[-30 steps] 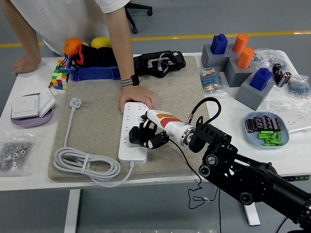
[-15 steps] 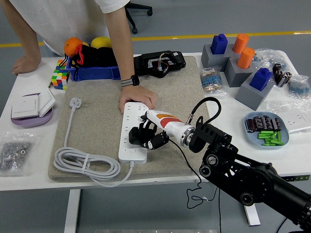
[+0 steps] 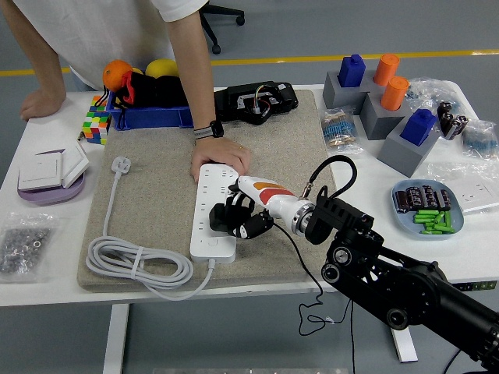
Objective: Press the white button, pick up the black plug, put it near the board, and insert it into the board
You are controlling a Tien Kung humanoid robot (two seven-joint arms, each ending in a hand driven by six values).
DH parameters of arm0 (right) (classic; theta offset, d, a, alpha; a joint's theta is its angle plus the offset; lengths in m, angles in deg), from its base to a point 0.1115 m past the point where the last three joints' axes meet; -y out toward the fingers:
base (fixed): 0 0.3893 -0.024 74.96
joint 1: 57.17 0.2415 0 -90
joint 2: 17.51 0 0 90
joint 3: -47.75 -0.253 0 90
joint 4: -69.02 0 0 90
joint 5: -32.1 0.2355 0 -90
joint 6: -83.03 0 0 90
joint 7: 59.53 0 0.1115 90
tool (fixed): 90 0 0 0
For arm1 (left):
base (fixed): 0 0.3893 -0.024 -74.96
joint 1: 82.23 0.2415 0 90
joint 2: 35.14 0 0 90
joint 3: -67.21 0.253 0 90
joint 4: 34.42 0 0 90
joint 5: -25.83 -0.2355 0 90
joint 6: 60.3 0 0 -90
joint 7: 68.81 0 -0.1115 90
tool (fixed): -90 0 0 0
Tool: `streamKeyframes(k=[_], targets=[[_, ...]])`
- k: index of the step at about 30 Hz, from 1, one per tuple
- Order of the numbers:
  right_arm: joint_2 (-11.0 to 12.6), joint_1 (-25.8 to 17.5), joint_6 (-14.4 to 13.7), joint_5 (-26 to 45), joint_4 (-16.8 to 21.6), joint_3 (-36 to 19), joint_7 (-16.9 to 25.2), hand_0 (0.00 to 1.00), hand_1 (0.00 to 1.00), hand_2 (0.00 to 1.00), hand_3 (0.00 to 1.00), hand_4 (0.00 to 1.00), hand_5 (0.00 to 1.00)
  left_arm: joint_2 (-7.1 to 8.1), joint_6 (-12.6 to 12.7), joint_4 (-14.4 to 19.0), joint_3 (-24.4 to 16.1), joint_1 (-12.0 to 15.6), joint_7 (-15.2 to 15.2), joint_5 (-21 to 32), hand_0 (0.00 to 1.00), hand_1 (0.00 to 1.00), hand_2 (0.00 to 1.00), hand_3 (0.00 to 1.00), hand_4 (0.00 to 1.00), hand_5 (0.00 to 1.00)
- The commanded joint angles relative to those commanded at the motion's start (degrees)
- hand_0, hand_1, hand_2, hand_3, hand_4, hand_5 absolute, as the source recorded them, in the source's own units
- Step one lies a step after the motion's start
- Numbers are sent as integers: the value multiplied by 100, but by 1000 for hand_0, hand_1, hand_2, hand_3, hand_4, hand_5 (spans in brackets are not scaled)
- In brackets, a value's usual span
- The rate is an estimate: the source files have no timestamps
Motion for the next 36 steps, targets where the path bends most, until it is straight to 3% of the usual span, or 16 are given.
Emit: streamKeyframes(k=[36], targets=[[0, -22, 15, 27, -55, -31, 2, 402, 361, 448, 482, 763, 2, -4, 0, 0, 2, 0, 1, -7, 623, 626, 634, 685, 528, 390]])
